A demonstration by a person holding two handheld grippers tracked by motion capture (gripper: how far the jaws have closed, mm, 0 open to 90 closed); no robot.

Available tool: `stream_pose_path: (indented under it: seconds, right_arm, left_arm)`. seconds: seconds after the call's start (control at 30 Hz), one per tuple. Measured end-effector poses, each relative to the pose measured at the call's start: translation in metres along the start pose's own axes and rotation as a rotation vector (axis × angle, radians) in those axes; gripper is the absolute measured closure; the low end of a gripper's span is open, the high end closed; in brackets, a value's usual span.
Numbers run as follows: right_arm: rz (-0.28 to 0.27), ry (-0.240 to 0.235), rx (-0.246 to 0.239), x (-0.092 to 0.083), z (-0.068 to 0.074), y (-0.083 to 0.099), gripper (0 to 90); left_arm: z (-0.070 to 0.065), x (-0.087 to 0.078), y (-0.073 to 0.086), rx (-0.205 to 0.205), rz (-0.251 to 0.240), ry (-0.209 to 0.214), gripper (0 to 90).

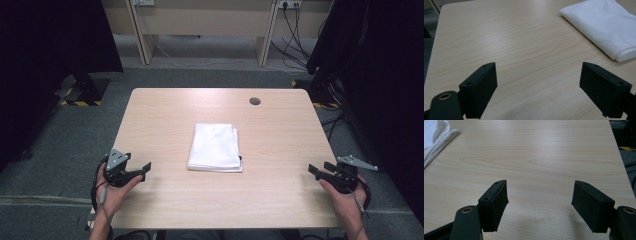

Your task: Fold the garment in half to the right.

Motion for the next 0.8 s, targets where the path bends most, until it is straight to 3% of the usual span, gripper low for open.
stream_pose_path:
  seconds: [0.8]
  right_arm:
    - [0.000,-0.001,0.017,0.005,-0.003,0.005,28.4]
  left_arm:
    - [-0.001,0.010,0.014,-0.023,0.017,0.006,14.0]
Point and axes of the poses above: each handheld gripper's, and its own axes: x roughly forward along the jaws, y roughly out of its underside, z roughly to its left, the point moved 6 cm from there along x, roughly forward along the jaws, and after that the axes turned 6 degrees about z, right-handed, at the moved point
